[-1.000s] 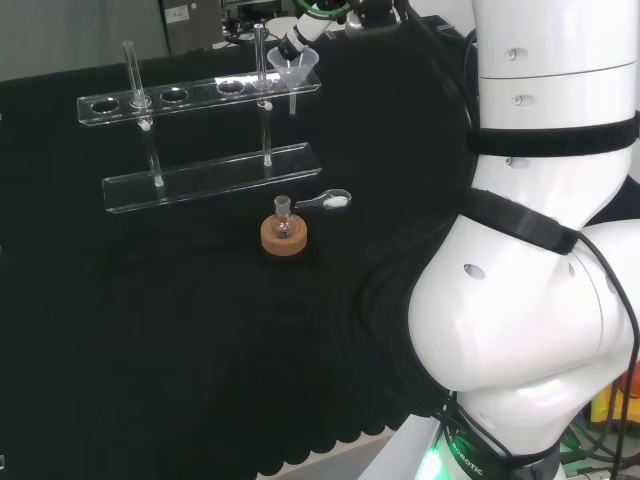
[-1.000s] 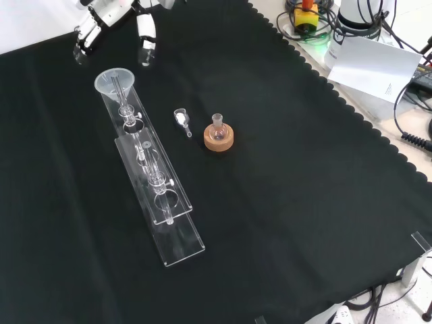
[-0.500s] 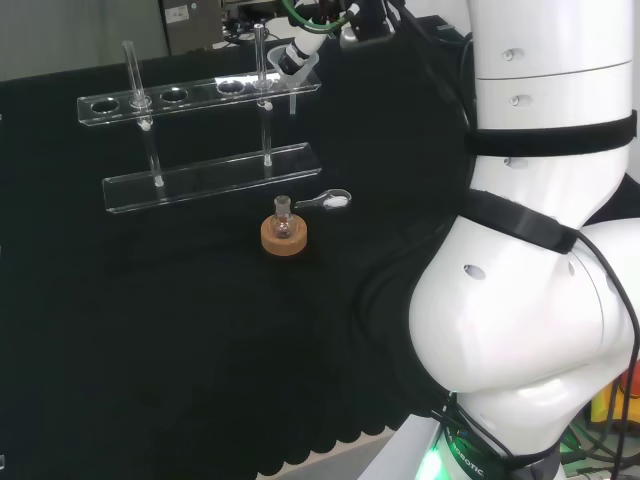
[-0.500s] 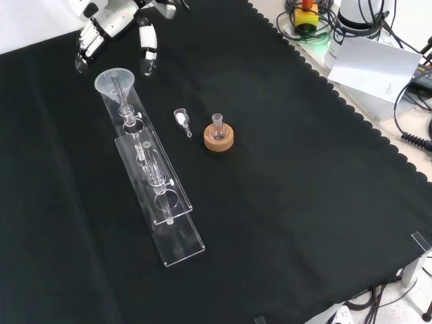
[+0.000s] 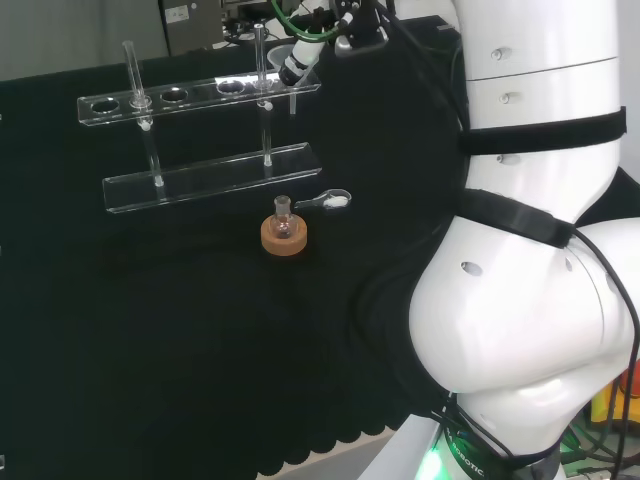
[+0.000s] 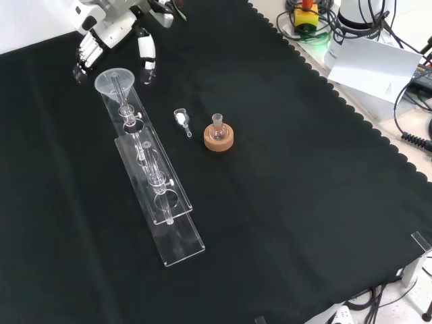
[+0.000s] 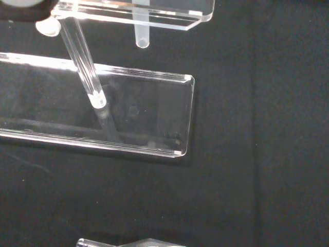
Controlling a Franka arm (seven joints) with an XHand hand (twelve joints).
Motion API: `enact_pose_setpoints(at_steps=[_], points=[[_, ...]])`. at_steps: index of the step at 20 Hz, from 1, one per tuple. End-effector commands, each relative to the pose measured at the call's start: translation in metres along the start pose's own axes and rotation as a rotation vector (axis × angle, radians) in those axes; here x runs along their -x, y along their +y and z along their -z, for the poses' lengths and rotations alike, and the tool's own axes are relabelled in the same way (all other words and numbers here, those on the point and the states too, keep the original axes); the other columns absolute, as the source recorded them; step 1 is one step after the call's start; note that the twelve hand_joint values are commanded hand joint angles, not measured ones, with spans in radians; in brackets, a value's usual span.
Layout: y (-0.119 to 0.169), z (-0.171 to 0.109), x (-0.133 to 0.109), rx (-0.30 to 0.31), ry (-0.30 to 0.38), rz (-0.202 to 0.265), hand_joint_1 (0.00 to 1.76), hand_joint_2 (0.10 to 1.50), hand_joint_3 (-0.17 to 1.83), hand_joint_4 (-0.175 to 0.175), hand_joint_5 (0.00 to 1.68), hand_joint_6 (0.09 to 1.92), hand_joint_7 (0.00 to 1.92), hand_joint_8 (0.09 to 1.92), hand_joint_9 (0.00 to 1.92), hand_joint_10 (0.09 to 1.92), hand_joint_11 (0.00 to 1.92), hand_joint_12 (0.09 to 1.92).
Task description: Pick up the funnel from the transparent funnel stand.
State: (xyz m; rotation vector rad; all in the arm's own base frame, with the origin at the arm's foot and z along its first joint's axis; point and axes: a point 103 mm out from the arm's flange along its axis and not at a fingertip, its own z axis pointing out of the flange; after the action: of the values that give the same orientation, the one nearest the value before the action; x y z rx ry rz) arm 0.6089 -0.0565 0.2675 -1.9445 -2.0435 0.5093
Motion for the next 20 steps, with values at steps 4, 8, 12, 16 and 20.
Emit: enact_pose_setpoints(at_steps=[4,8,12,16,20], points=[[0.008,-0.003,-0.005,-0.022,0.001,0.007,0.62,0.67,0.32,-0.038,0.00,0.09,0.00,0.27,0.10,0.81,0.20,1.39],[0.011,-0.004,-0.007,-0.020,-0.015,0.003,0.62,0.67,0.33,-0.039,0.00,0.09,0.00,0.31,0.12,0.81,0.20,1.39],[0.014,-0.006,-0.008,-0.021,-0.022,0.001,0.62,0.66,0.34,-0.041,0.00,0.09,0.00,0.40,0.15,0.79,0.20,1.39],[0.015,-0.007,-0.009,-0.017,-0.029,-0.003,0.64,0.66,0.36,-0.043,0.00,0.09,0.00,0.43,0.18,0.78,0.19,1.39],[0.016,-0.006,-0.007,-0.018,-0.046,-0.009,0.68,0.66,0.37,-0.047,0.00,0.09,0.00,0.49,0.21,0.76,0.19,1.39]])
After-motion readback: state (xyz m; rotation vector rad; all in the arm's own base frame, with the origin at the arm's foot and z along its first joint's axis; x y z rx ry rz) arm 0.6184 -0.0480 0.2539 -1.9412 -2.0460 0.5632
